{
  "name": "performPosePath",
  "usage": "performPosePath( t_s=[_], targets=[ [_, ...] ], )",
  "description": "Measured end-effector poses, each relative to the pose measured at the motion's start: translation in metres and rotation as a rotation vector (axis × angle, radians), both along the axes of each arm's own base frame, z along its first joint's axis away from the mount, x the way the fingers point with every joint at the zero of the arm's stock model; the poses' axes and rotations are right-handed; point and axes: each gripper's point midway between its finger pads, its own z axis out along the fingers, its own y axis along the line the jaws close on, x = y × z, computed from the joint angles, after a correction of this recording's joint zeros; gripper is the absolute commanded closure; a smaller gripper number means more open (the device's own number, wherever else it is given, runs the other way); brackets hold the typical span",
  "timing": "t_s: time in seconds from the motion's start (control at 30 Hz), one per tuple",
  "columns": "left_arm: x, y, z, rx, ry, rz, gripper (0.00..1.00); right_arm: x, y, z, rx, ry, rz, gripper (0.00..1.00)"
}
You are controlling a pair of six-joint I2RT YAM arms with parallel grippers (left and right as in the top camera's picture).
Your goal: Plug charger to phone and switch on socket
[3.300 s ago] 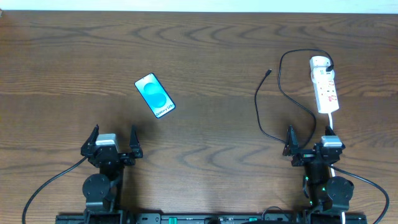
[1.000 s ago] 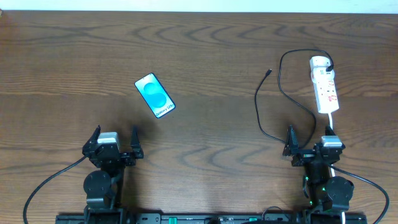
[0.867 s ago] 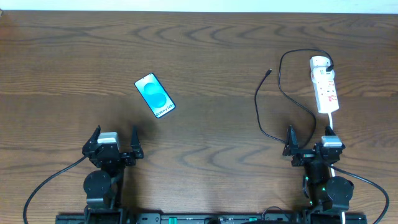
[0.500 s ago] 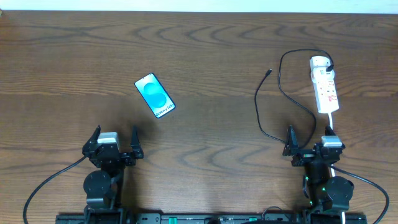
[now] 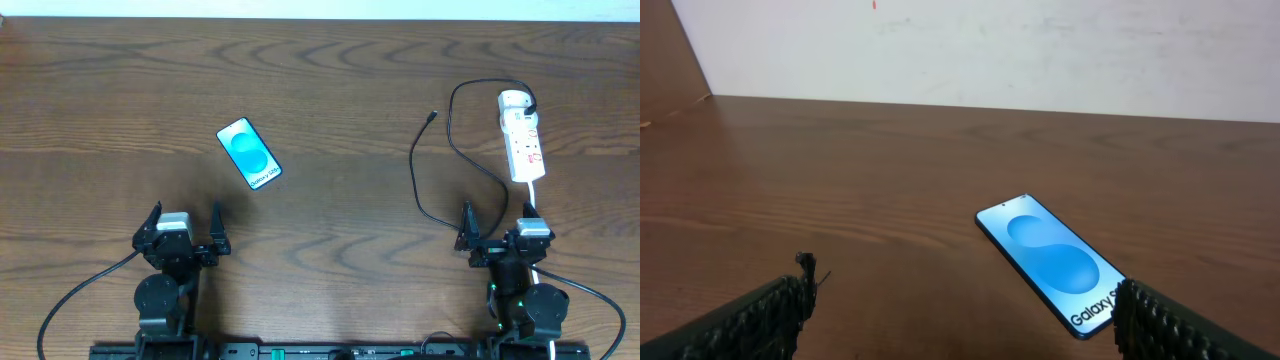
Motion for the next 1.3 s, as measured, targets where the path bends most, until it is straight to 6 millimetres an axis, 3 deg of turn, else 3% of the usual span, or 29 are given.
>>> performPosePath(
  t_s=[1.3],
  targets=[
    [-0.0009,0.0001,0.0013,-0.009,0.007,0.002,0.02,0.0,-0.0001,0.0,0.0,0.0,0.0,0.01]
  ],
)
